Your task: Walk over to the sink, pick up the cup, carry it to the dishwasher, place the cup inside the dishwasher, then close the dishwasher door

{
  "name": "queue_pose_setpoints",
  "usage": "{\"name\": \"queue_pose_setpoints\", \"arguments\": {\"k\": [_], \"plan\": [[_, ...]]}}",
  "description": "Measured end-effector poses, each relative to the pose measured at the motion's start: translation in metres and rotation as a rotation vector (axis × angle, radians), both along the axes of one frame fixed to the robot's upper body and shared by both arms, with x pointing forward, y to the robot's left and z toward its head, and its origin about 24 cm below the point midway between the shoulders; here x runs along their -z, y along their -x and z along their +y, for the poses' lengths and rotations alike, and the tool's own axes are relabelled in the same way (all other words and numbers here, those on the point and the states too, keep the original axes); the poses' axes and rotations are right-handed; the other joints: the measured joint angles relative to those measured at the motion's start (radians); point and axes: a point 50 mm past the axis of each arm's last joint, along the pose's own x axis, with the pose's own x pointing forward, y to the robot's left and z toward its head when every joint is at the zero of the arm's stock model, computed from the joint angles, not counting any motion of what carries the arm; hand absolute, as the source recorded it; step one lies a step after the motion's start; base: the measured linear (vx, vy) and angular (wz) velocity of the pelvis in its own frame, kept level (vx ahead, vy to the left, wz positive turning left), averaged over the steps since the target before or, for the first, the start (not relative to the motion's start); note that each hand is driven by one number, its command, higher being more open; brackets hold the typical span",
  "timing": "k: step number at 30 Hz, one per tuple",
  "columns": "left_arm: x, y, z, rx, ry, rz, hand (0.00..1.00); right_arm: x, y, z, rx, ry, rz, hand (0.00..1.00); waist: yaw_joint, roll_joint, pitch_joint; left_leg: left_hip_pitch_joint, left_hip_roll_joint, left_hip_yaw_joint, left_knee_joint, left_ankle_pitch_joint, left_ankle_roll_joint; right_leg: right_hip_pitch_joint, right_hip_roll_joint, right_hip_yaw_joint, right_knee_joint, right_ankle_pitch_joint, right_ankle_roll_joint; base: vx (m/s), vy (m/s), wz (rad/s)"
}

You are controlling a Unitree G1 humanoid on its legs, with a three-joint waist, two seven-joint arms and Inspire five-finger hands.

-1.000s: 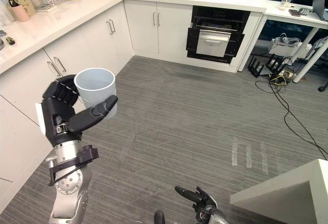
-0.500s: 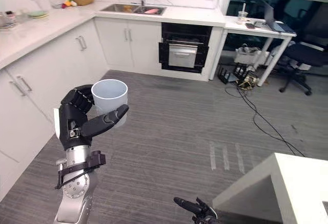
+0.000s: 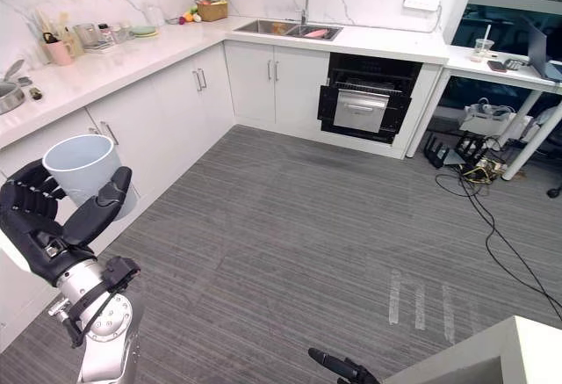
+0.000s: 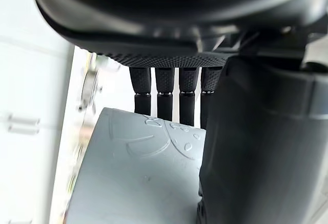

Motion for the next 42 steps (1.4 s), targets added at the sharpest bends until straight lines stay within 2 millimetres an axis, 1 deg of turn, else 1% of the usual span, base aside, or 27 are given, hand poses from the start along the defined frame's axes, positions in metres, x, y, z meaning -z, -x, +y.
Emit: {"name": "queue_pose_setpoints", "arguments": {"k": [2, 4, 6, 9, 12, 14, 15, 17, 18, 19, 20, 21, 22, 23, 24, 25, 27, 28, 30, 31, 32, 34, 36, 37, 40, 41, 42], "plan": [[-0.004, 0.004, -0.001, -0.002, -0.005, -0.017, 0.0, 0.0, 0.0, 0.0, -0.009, -0.002, 0.001, 1.0, 0.0, 0.0, 0.0, 0.0, 0.007, 0.007, 0.009, -0.005, -0.006, -0.003, 0.006, 0.008, 0.003, -0.003, -0.004, -0.02, -0.052, -0.11], [-0.005, 0.005, -0.001, -0.006, -0.014, -0.019, 0.0, 0.0, 0.0, -0.002, -0.036, 0.002, 0.002, 1.0, 0.003, -0.001, 0.001, -0.06, 0.018, 0.024, 0.131, -0.073, -0.015, -0.015, 0.005, 0.017, 0.02, -0.012, -0.008, 0.0, -0.047, -0.16], [-0.006, 0.011, 0.0, -0.028, 0.0, -0.028, 0.0, -0.001, -0.002, -0.011, -0.08, 0.012, 0.008, 1.0, 0.011, 0.036, 0.023, -0.17, 0.075, 0.057, 0.425, -0.218, -0.02, -0.022, 0.033, 0.029, 0.083, -0.047, -0.015, 0.0, -0.016, -0.19], [-0.013, 0.013, -0.003, -0.003, -0.006, -0.061, 0.0, 0.0, 0.016, -0.024, -0.076, 0.027, 0.076, 1.0, -0.006, 0.04, 0.045, -0.319, 0.136, 0.167, 0.733, -0.221, -0.019, -0.028, 0.013, -0.046, 0.175, -0.122, -0.013, -0.02, 0.022, 0.68], [-0.017, 0.018, 0.005, -0.043, -0.021, -0.078, 0.0, 0.001, 0.03, -0.031, -0.085, 0.04, 0.117, 1.0, 0.002, 0.042, 0.107, -0.375, 0.15, 0.176, 0.794, -0.29, -0.058, 0.028, -0.019, -0.089, 0.194, -0.174, -0.012, 0.05, 0.102, 0.54], [-0.017, 0.022, 0.01, -0.076, -0.016, -0.079, 0.0, 0.0, 0.025, -0.033, -0.109, 0.046, 0.096, 1.0, 0.008, 0.039, 0.122, -0.41, 0.129, 0.165, 0.676, -0.261, -0.089, 0.043, -0.054, -0.091, 0.203, -0.192, 0.005, 0.12, 0.158, 0.13], [-0.017, 0.026, 0.011, -0.092, -0.014, -0.079, 0.0, -0.001, 0.023, -0.037, -0.157, 0.059, 0.096, 1.0, 0.026, 0.053, 0.128, -0.423, 0.122, 0.121, 0.455, -0.163, -0.138, 0.065, -0.072, -0.083, 0.202, -0.209, 0.019, 0.18, 0.218, -0.12], [-0.018, 0.028, 0.011, -0.098, -0.012, -0.086, 0.0, -0.001, 0.026, -0.041, -0.183, 0.074, 0.11, 1.0, 0.047, 0.077, 0.139, -0.437, 0.14, 0.053, 0.349, -0.08, -0.189, 0.105, -0.071, -0.061, 0.199, -0.235, 0.053, 0.25, 0.286, -0.2], [-0.015, 0.029, 0.012, -0.108, -0.006, -0.088, 0.0, 0.0, 0.031, -0.041, -0.188, 0.077, 0.13, 1.0, 0.054, 0.073, 0.137, -0.452, 0.137, 0.049, 0.42, 0.007, -0.149, 0.149, -0.087, -0.039, 0.198, -0.274, 0.07, 0.43, 0.407, -0.2], [-0.013, 0.029, 0.013, -0.112, 0.002, -0.083, 0.0, 0.001, 0.031, -0.04, -0.188, 0.076, 0.134, 1.0, 0.059, 0.064, 0.13, -0.467, 0.109, 0.047, 0.476, 0.009, -0.117, 0.162, -0.113, -0.026, 0.197, -0.296, 0.067, 0.47, 0.409, -0.15], [-0.013, 0.029, 0.014, -0.113, 0.009, -0.084, 0.0, 0.001, 0.032, -0.038, -0.186, 0.072, 0.138, 1.0, 0.06, 0.045, 0.124, -0.478, 0.087, 0.057, 0.514, -0.016, -0.079, 0.17, -0.137, -0.021, 0.192, -0.309, 0.058, 0.47, 0.304, -0.07], [-0.014, 0.029, 0.015, -0.099, 0.025, -0.095, 0.0, 0.003, 0.035, -0.033, -0.177, 0.062, 0.146, 1.0, 0.056, 0.007, 0.105, -0.504, 0.045, 0.092, 0.587, -0.075, -0.004, 0.18, -0.179, -0.009, 0.214, -0.304, 0.054, 0.41, 0.226, 0.07], [-0.014, 0.027, 0.015, -0.083, 0.031, -0.098, 0.0, 0.003, 0.035, -0.033, -0.17, 0.065, 0.143, 1.0, 0.052, 0.001, 0.102, -0.512, 0.034, 0.097, 0.621, -0.1, 0.021, 0.166, -0.198, 0.003, 0.26, -0.294, 0.072, 0.54, 0.296, 0.19], [-0.014, 0.023, 0.012, -0.029, 0.043, -0.096, 0.0, 0.004, 0.038, -0.032, -0.136, 0.067, 0.141, 1.0, 0.051, -0.019, 0.089, -0.504, 0.006, 0.112, 0.666, -0.153, 0.045, 0.146, -0.24, 0.029, 0.359, -0.263, 0.13, 0.54, 0.313, 0.12], [-0.014, 0.021, 0.01, -0.003, 0.042, -0.092, 0.0, 0.004, 0.039, -0.031, -0.128, 0.064, 0.143, 1.0, 0.053, -0.032, 0.08, -0.491, -0.005, 0.126, 0.67, -0.178, 0.056, 0.13, -0.264, 0.039, 0.413, -0.244, 0.159, 0.62, 0.367, -0.07], [-0.015, 0.017, 0.005, 0.041, 0.034, -0.086, 0.0, 0.004, 0.037, -0.03, -0.125, 0.066, 0.132, 1.0, 0.058, -0.052, 0.065, -0.452, -0.027, 0.147, 0.655, -0.213, 0.072, 0.08, -0.307, 0.053, 0.534, -0.175, 0.181, 0.5, 0.278, -0.15], [-0.015, 0.011, -0.005, 0.123, 0.018, -0.069, 0.0, 0.003, 0.032, -0.025, -0.119, 0.067, 0.096, 1.0, 0.041, -0.06, 0.061, -0.341, -0.071, 0.125, 0.537, -0.221, 0.076, -0.012, -0.317, 0.091, 0.732, -0.004, 0.204, 0.4, 0.194, 0.06], [-0.016, 0.009, -0.009, 0.148, 0.013, -0.067, 0.0, 0.003, 0.03, -0.024, -0.115, 0.065, 0.086, 1.0, 0.036, -0.06, 0.06, -0.3, -0.079, 0.109, 0.486, -0.216, 0.071, -0.046, -0.298, 0.103, 0.798, -0.024, 0.204, 0.38, 0.166, 0.09], [-0.019, 0.001, -0.024, 0.236, 0.008, -0.08, 0.0, 0.004, 0.027, -0.013, -0.103, 0.042, 0.064, 1.0, 0.018, -0.041, 0.051, -0.122, -0.08, 0.06, 0.243, -0.142, 0.053, -0.19, -0.183, 0.05, 0.892, -0.134, 0.106, 0.36, 0.139, 0.03], [-0.022, -0.002, -0.028, 0.257, 0.007, -0.094, 0.0, 0.004, 0.027, -0.009, -0.087, 0.03, 0.06, 1.0, 0.014, -0.035, 0.049, -0.093, -0.077, 0.046, 0.199, -0.122, 0.053, -0.235, -0.155, 0.022, 0.878, -0.159, 0.08, 0.36, 0.105, 0.1], [-0.028, -0.008, -0.033, 0.288, -0.002, -0.125, 0.0, 0.003, 0.026, -0.011, -0.061, 0.022, 0.044, 1.0, -0.001, -0.032, 0.05, -0.056, -0.076, 0.032, 0.15, -0.11, 0.042, -0.327, -0.108, -0.013, 0.808, -0.198, 0.029, 0.42, 0.07, 0.06], [-0.029, -0.019, -0.036, 0.32, -0.018, -0.124, 0.0, -0.001, 0.017, -0.012, -0.034, 0.015, -0.01, 1.0, -0.029, -0.021, 0.057, -0.003, -0.077, 0.023, 0.129, -0.12, 0.047, -0.435, -0.052, -0.017, 0.606, -0.194, 0.015, 0.45, 0.038, 0.15], [-0.023, -0.03, -0.044, 0.371, -0.023, -0.085, 0.0, -0.002, 0.015, -0.013, 0.017, 0.033, -0.011, 1.0, -0.062, -0.007, 0.061, 0.057, -0.075, -0.002, 0.138, -0.166, 0.058, -0.49, -0.002, 0.054, 0.298, -0.065, 0.039, 0.41, -0.003, 0.4], [-0.02, -0.032, -0.049, 0.394, -0.021, -0.069, 0.0, -0.001, 0.017, -0.013, 0.042, 0.025, 0.003, 1.0, -0.061, -0.007, 0.064, 0.087, -0.076, -0.008, 0.157, -0.204, 0.054, -0.506, 0.008, 0.079, 0.236, -0.024, 0.033, 0.4, -0.025, 0.27], [-0.017, -0.03, -0.056, 0.42, -0.006, -0.069, 0.0, -0.003, 0.018, -0.014, 0.054, 0.013, 0.036, 1.0, -0.06, -0.005, 0.062, 0.148, -0.062, -0.032, 0.315, -0.394, 0.031, -0.505, 0.005, 0.093, 0.285, 0.014, -0.006, 0.66, -0.106, 0.26], [-0.018, -0.027, -0.056, 0.413, 0.005, -0.089, 0.0, -0.005, 0.019, -0.018, 0.065, 0.021, 0.047, 1.0, -0.06, 0.018, 0.062, 0.191, -0.03, -0.021, 0.358, -0.447, 0.014, -0.491, 0.014, 0.055, 0.368, 0.024, -0.026, 0.68, -0.154, 0.34], [-0.018, -0.023, -0.054, 0.402, 0.016, -0.102, 0.0, -0.005, 0.02, -0.017, 0.084, 0.013, 0.047, 1.0, -0.064, 0.022, 0.062, 0.143, 0.007, 0.018, 0.559, -0.475, -0.037, -0.478, 0.003, 0.024, 0.437, 0.023, -0.034, 0.8, -0.236, 0.4]]}}
